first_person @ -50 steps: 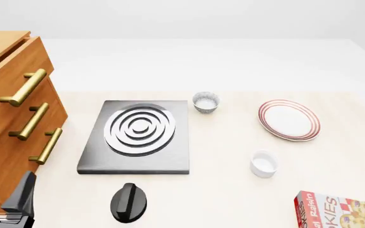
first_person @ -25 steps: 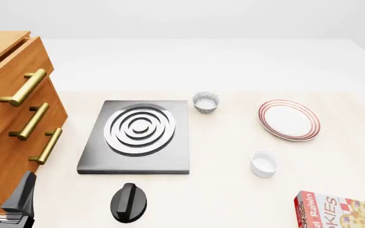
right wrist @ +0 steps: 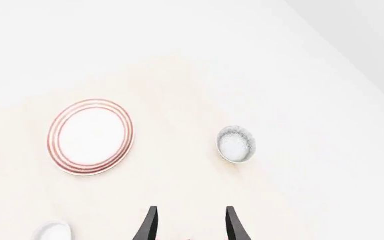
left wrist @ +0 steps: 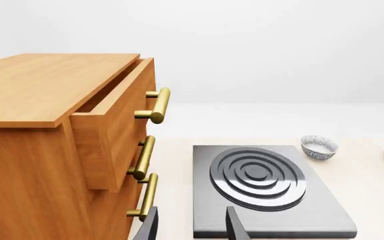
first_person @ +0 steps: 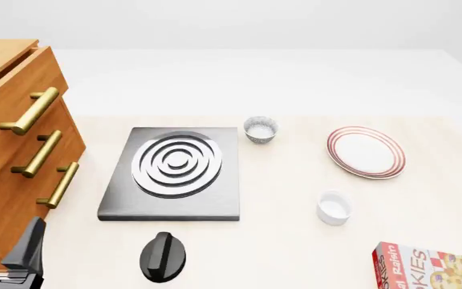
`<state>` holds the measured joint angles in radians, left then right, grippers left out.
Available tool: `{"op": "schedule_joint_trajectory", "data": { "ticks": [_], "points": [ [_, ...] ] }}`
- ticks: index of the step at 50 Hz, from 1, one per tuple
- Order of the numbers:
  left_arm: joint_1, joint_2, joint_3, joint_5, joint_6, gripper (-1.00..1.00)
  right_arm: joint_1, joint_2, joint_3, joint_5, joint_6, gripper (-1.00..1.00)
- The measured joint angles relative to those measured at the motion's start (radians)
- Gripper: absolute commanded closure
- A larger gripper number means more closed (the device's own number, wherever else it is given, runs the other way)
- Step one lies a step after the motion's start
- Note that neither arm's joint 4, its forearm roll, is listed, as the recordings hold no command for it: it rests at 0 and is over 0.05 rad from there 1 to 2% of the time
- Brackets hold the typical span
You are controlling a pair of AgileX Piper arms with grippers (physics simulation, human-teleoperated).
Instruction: Pick the akita bowl next to the cookies box and place it on the plate.
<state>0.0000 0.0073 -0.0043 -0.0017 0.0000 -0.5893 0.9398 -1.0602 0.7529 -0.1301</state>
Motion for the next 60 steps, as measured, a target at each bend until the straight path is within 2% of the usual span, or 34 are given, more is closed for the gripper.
{"op": "schedule_joint_trajectory", "data": {
  "ticks": [38,60],
  "points": [
    [0.000,0.000,0.000,0.000,0.000,-1.00,-0.161,0.344,-0.215,0.004,-0.063,-1.00],
    [0.000,0.000,0.000,0.000,0.000,-1.00,-0.215,0.506,-0.306,-0.007,-0.064,-1.00]
  ]
}}
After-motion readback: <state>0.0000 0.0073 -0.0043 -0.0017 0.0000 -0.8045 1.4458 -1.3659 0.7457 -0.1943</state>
